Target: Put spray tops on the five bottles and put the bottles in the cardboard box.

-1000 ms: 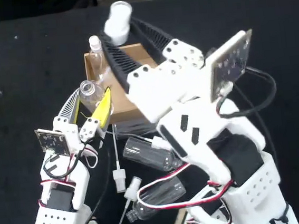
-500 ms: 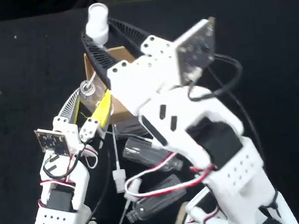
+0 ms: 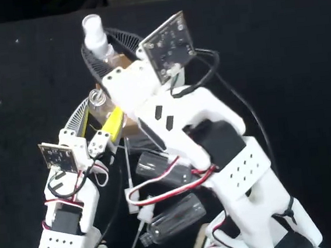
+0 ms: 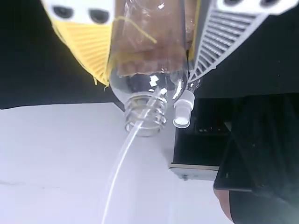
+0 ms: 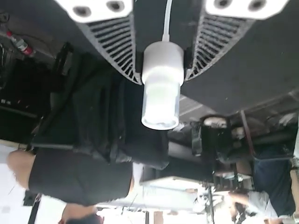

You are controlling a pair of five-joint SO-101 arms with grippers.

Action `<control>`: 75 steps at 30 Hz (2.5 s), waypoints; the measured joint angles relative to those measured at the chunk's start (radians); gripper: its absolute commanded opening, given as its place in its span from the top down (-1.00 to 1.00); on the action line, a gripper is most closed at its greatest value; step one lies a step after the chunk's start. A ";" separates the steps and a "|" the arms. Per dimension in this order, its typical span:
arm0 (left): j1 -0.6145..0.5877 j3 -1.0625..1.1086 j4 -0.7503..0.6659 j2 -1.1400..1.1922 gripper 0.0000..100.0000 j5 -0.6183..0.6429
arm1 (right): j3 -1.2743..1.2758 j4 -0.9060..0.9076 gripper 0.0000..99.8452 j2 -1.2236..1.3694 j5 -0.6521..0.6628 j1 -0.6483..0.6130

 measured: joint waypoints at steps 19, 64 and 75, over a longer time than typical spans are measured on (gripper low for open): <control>-0.002 0.000 0.000 0.000 0.83 0.000 | 0.109 0.146 0.65 -0.021 0.006 -0.107; -0.316 0.000 0.086 0.003 0.83 0.002 | 0.982 -0.328 0.65 -0.224 -0.002 0.470; -0.598 0.000 -0.115 0.009 0.83 0.000 | 1.049 -0.388 0.65 -0.224 -0.002 0.459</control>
